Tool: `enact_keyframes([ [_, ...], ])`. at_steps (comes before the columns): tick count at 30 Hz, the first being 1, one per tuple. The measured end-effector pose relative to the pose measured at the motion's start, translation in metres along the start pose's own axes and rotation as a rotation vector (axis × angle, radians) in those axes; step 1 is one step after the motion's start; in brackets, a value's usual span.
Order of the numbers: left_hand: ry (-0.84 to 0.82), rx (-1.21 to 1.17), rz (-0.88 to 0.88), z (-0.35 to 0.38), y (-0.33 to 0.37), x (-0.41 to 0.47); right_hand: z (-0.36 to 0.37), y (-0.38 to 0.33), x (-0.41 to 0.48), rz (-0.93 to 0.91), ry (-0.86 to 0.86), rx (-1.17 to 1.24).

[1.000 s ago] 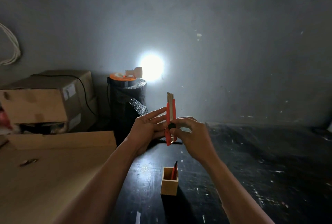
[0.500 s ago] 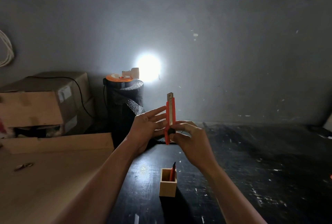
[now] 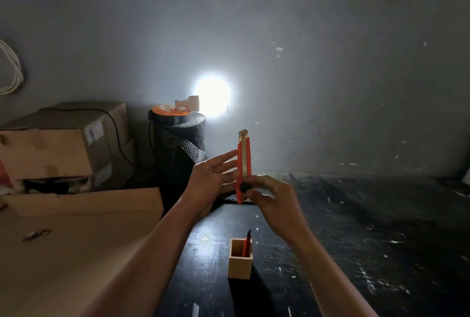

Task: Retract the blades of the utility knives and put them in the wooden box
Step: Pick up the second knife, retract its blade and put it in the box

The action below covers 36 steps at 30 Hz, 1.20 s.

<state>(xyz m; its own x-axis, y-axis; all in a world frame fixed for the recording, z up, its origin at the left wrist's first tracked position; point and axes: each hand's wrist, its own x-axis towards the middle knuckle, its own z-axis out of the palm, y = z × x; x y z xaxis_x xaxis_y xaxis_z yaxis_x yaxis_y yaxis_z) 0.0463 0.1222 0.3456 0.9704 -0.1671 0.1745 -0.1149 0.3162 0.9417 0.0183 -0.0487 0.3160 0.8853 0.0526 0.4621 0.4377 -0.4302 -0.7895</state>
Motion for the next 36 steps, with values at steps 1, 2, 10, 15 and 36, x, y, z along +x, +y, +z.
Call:
enact_keyframes([
  [1, 0.001, 0.001, 0.005, 0.0, 0.0, 0.0, 0.0, 0.0, -0.001, 0.0, -0.003, 0.009],
  [2, 0.001, 0.003, 0.012, 0.0, 0.0, 0.0, -0.001, 0.0, -0.001, 0.007, 0.0, 0.029],
  [10, -0.009, 0.008, 0.009, -0.003, -0.006, 0.003, 0.001, 0.004, -0.001, 0.012, 0.0, 0.046],
  [15, -0.01, 0.045, 0.005, -0.01, -0.015, 0.003, 0.004, 0.008, 0.001, 0.035, 0.047, 0.114],
  [36, 0.25, 0.599, -0.423, -0.086, -0.232, 0.028, 0.055, 0.163, 0.056, 0.376, -0.049, 0.11],
])
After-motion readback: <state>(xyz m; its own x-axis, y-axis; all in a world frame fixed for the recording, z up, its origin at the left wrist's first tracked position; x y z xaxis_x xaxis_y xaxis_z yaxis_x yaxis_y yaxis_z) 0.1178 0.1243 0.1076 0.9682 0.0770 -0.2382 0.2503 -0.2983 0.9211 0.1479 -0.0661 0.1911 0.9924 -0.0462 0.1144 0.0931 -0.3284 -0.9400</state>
